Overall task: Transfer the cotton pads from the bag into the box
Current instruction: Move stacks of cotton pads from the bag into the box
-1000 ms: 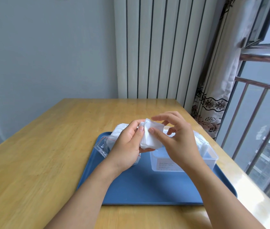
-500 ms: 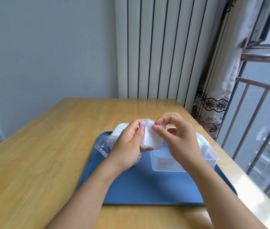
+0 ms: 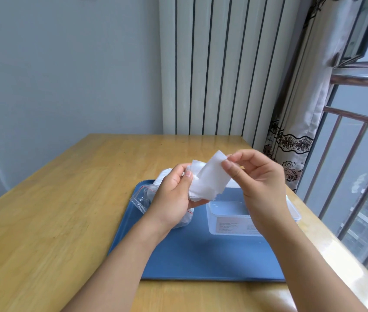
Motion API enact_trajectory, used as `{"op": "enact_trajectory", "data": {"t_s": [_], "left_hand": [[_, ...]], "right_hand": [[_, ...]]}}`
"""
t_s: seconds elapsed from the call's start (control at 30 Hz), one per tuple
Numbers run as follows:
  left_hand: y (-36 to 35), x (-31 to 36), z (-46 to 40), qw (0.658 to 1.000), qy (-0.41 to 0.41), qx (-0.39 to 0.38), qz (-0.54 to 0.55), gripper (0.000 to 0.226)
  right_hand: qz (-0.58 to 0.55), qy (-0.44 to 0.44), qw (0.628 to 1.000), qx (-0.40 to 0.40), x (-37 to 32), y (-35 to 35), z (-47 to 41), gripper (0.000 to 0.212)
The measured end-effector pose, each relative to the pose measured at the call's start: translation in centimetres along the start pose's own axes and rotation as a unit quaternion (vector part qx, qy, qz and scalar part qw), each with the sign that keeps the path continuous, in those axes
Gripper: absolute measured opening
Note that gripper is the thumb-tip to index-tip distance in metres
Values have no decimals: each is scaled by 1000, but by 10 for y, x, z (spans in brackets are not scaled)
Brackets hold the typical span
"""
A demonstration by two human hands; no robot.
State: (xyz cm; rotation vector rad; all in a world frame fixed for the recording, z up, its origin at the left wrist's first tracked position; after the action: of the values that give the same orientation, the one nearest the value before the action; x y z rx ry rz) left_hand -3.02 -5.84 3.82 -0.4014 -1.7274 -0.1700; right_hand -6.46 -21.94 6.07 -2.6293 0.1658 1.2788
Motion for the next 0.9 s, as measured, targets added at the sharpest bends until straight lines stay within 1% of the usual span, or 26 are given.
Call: {"op": "enact_trajectory", "data": {"t_s": [0.07, 0.1, 0.13, 0.23, 0.33, 0.43, 0.6, 0.77, 0.9], "left_hand": [[1, -1, 0, 1000, 5, -1, 7, 30], [1, -1, 0, 1000, 6, -4, 9, 30], [0, -1, 0, 1000, 6, -8, 9, 30], [-2, 0, 1, 1000, 2, -26, -6, 29], [-4, 1, 2, 999, -1, -47, 0, 29], [-5, 1, 3, 998, -5, -62, -3, 32], [-5, -1, 2, 998, -2, -63, -2, 31], [-3, -2, 2, 997, 2, -71, 3, 31], [-2, -2, 1, 997, 5, -73, 18, 31]], "right_hand": [[-91, -32, 995, -4, -6, 1, 1, 16], [-118, -50, 992, -12, -8, 0, 1, 21], [-120, -63, 991, -19, -8, -1, 2, 24], [-40, -79, 996, -20, -4, -10, 6, 22], [-4, -73, 997, 8, 2, -12, 7, 21], [1, -74, 997, 33, 3, -7, 5, 21], [-2, -84, 996, 39, 3, -9, 6, 21], [6, -86, 996, 33, 3, -9, 5, 20], [1, -83, 996, 9, 3, -8, 4, 19]]}}
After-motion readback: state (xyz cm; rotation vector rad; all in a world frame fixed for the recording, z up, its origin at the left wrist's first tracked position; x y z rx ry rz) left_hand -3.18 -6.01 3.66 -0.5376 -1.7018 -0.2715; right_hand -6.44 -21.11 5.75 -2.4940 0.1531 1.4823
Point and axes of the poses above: each hand's wrist, its own z-axis away from the middle knuckle, its own y-axis out of the back of the hand, x = y × z, the point moved 2 cm from there along -z, towards the middle knuckle
